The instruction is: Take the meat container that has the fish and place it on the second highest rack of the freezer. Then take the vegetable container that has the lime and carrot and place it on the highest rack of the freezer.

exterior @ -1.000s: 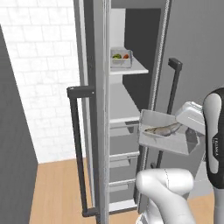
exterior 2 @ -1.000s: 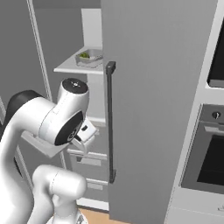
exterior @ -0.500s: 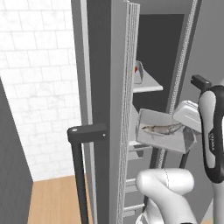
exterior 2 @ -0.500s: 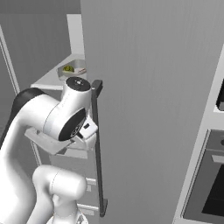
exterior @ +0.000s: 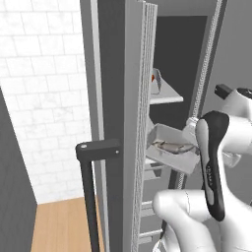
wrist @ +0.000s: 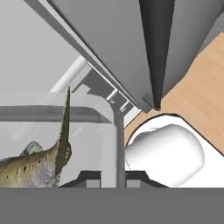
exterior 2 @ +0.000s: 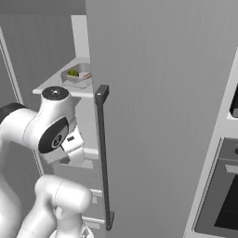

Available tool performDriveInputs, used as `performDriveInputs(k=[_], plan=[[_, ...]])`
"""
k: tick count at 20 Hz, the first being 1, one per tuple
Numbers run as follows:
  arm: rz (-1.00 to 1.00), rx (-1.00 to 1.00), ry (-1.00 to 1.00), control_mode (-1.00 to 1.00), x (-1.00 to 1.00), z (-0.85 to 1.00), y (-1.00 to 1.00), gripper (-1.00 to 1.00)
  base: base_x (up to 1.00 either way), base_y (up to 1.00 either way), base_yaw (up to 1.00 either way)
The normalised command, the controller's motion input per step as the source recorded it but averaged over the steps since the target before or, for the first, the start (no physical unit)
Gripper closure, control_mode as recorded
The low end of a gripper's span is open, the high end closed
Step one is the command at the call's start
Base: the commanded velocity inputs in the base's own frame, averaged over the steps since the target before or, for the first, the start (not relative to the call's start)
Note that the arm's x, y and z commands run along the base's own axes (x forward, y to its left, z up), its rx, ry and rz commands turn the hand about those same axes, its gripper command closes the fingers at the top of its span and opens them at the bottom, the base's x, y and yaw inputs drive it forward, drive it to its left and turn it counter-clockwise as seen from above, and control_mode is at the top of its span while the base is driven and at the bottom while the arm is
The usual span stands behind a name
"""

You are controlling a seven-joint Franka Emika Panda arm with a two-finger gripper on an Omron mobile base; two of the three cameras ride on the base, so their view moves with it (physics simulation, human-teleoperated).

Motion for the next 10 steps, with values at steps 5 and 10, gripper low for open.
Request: performDriveInputs(k=[5, 10], plan=[[-0.24, -0.03, -0.01, -1.0, 0.85, -0.25, 0.36, 1.0, 0.0, 0.0, 0.0], [-0.03, 0.0, 0.0, -1.0, 0.95, -0.42, 0.19, 1.0, 0.0, 0.0, 0.0]])
